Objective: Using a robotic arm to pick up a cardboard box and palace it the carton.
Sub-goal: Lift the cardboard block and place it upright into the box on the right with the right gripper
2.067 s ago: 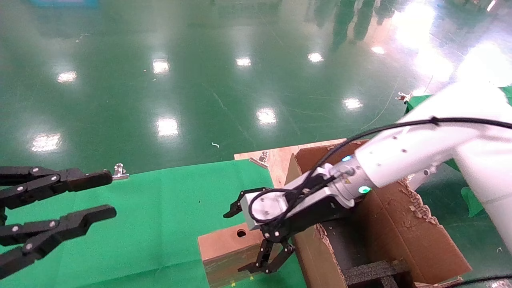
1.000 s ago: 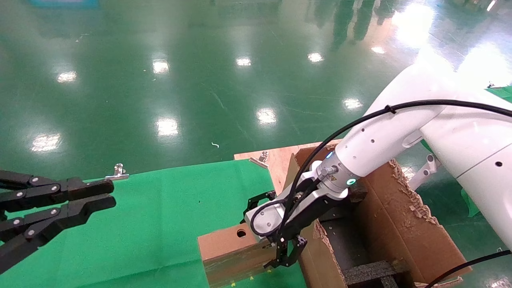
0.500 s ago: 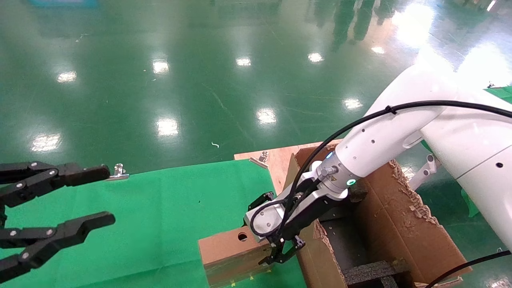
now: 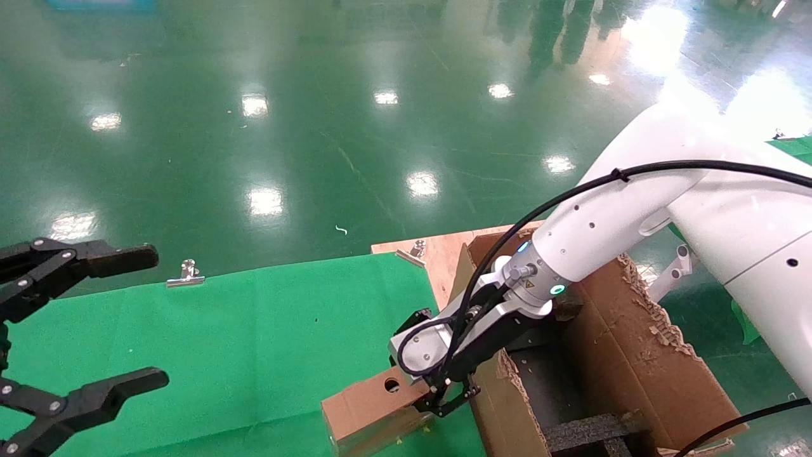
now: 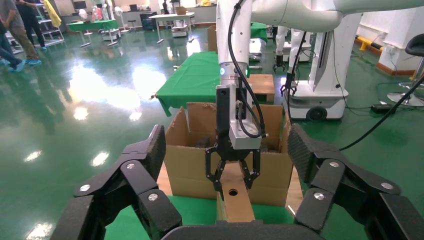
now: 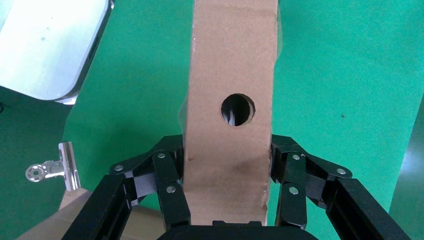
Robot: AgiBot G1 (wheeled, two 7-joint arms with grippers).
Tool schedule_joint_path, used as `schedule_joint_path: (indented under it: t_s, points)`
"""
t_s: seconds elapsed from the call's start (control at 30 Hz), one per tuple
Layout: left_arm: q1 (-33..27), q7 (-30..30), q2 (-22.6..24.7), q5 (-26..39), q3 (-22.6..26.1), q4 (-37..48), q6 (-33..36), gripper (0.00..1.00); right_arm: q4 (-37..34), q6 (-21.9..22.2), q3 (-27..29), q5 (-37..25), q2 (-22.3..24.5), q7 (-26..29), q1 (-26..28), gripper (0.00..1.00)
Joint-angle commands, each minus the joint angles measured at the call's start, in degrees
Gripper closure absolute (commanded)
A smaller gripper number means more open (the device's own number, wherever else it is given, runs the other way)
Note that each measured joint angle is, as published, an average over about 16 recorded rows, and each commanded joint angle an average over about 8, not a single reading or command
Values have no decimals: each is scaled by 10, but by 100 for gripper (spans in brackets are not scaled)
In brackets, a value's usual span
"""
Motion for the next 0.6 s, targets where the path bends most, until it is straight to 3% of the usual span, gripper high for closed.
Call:
schedule_joint_path:
  t_s: [0.03, 0.27, 0.6]
  points:
    - [0, 0, 0, 0, 0, 0, 0, 0, 1, 0, 0, -1, 0, -1, -1, 100]
    - [0, 0, 0, 0, 0, 0, 0, 0, -22, 5, 9, 22, -1, 15, 24, 100]
    - [0, 0, 0, 0, 0, 0, 0, 0, -141, -4, 28, 59, -5, -6, 161, 100]
